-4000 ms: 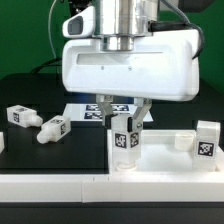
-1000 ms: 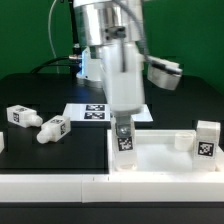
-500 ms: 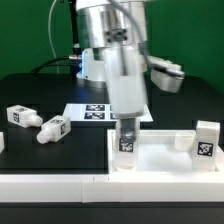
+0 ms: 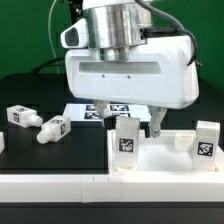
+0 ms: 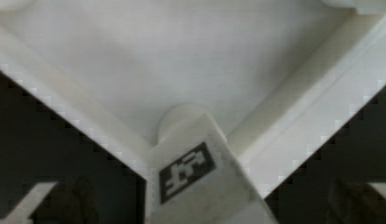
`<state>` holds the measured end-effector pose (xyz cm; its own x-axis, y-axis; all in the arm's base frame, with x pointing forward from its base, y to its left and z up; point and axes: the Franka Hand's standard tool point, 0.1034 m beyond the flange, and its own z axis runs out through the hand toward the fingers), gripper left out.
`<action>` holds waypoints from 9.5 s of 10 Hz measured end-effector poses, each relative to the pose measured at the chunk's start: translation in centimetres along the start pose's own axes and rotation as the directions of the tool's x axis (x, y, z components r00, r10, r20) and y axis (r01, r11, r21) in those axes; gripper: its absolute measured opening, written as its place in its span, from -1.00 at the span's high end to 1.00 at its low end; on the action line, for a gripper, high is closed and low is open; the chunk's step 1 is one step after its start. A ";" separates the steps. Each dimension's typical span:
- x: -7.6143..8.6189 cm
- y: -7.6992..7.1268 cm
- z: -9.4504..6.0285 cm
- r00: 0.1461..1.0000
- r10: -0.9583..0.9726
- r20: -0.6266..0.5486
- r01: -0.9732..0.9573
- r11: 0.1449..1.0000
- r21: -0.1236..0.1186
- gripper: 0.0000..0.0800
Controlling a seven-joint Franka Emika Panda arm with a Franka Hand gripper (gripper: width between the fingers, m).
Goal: Assemble square table
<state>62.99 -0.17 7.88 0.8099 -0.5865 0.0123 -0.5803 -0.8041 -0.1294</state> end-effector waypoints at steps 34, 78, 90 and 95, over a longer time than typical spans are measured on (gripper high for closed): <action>1.1 0.0 -0.3 0.880 0.463 -0.104 -0.469 0.883 -0.034 0.29; 0.4 -0.4 0.3 0.995 0.047 -0.089 -0.050 0.998 -0.030 -0.31; 0.2 -0.1 0.2 0.216 0.976 -0.020 -0.975 0.217 0.055 0.21; -3.1 -1.3 -2.8 0.259 0.966 0.021 -0.965 0.258 0.049 -0.59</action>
Offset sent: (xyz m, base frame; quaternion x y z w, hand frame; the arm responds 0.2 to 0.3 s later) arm 0.0000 0.0000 0.0000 0.0000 0.0000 0.0000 1.0000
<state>60.99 2.46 10.76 -0.3486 -0.9264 -0.1425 -0.9270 0.3632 -0.0936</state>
